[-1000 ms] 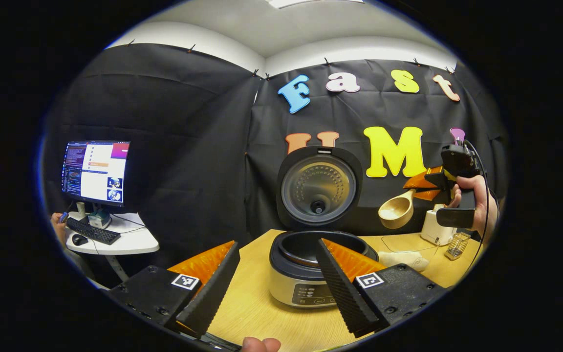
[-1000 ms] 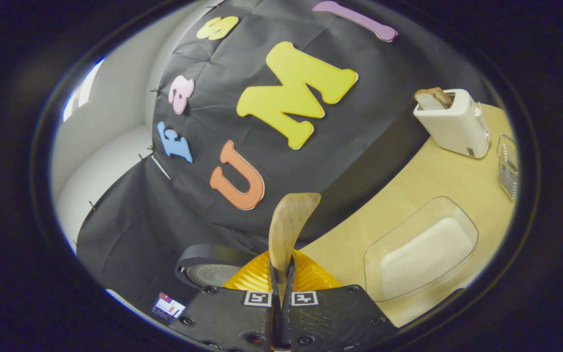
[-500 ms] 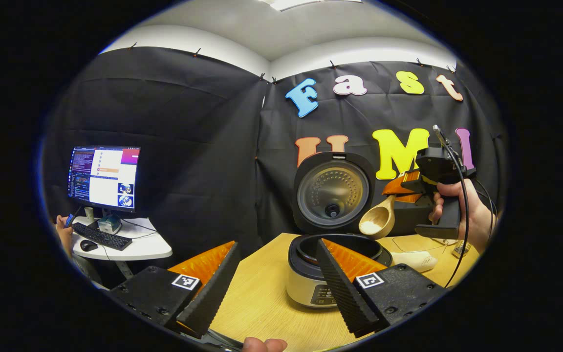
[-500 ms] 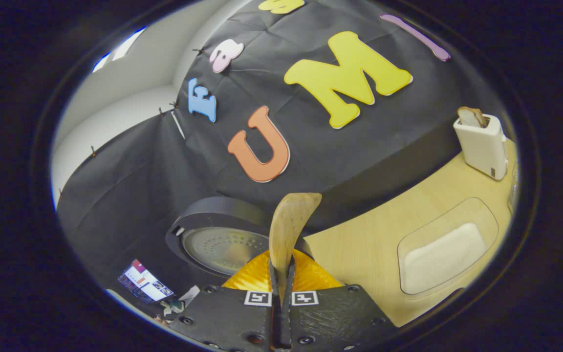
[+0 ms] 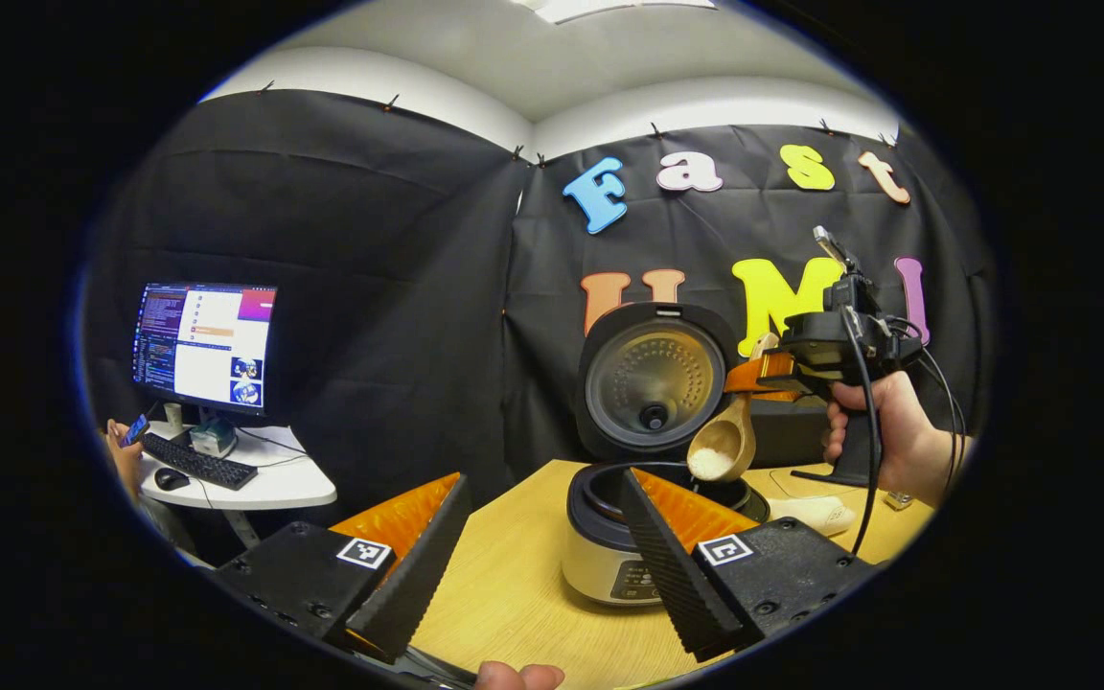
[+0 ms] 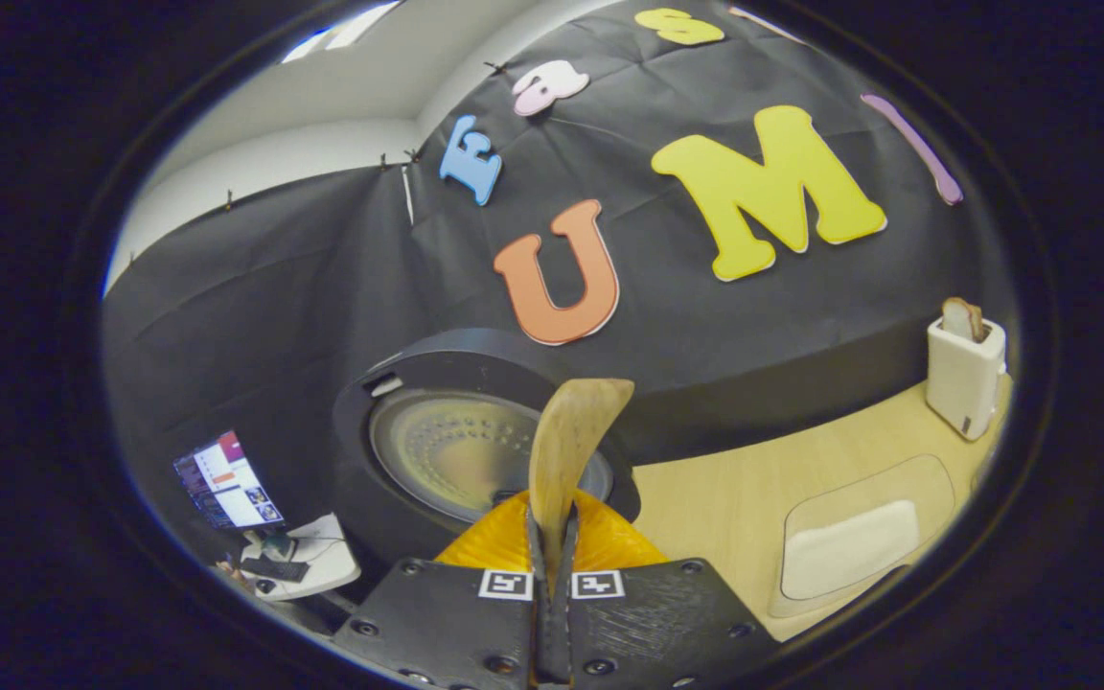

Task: Close the left gripper, press the button to open the rice cooker; take a wooden spoon from the chopstick holder with the right hand, scoop a spoonful of rice and pour it into the rice cooker, then put the wooden spoon back into the chopstick holder.

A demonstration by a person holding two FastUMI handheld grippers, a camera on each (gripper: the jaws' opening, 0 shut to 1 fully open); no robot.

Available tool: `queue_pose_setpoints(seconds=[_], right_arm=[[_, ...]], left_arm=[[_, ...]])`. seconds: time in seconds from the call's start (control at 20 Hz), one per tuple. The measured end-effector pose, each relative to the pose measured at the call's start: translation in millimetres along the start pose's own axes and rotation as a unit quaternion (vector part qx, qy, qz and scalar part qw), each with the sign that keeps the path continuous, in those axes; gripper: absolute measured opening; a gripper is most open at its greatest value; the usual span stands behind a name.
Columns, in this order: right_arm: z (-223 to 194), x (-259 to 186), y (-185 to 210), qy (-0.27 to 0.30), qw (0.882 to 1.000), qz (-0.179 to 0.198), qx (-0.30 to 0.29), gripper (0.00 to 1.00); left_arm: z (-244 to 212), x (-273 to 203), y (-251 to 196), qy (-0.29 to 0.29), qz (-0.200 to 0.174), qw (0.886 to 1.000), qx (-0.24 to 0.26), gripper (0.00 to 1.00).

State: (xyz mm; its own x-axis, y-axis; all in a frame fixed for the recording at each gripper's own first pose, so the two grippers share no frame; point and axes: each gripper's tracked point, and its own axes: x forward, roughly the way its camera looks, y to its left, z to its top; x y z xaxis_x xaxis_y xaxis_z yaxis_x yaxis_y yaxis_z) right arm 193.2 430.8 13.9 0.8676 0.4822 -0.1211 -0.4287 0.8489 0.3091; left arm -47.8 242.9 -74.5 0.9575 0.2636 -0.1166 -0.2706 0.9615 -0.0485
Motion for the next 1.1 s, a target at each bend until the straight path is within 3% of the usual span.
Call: queue_pose_setpoints(seconds=[0.5,0.75,1.1], right_arm=[[11,-3,26,-0.041,0.989,-0.012,-0.142,0.00],[14,-5,46,-0.061,0.975,-0.009,-0.215,0.00],[18,-7,62,-0.095,0.946,-0.005,-0.310,0.00]], left_arm=[[3,-3,5,-0.003,0.004,1.000,-0.004,1.00],[9,-3,7,-0.008,0.006,1.000,-0.007,1.00],[16,-5,17,-0.018,0.015,1.000,-0.014,1.00]])
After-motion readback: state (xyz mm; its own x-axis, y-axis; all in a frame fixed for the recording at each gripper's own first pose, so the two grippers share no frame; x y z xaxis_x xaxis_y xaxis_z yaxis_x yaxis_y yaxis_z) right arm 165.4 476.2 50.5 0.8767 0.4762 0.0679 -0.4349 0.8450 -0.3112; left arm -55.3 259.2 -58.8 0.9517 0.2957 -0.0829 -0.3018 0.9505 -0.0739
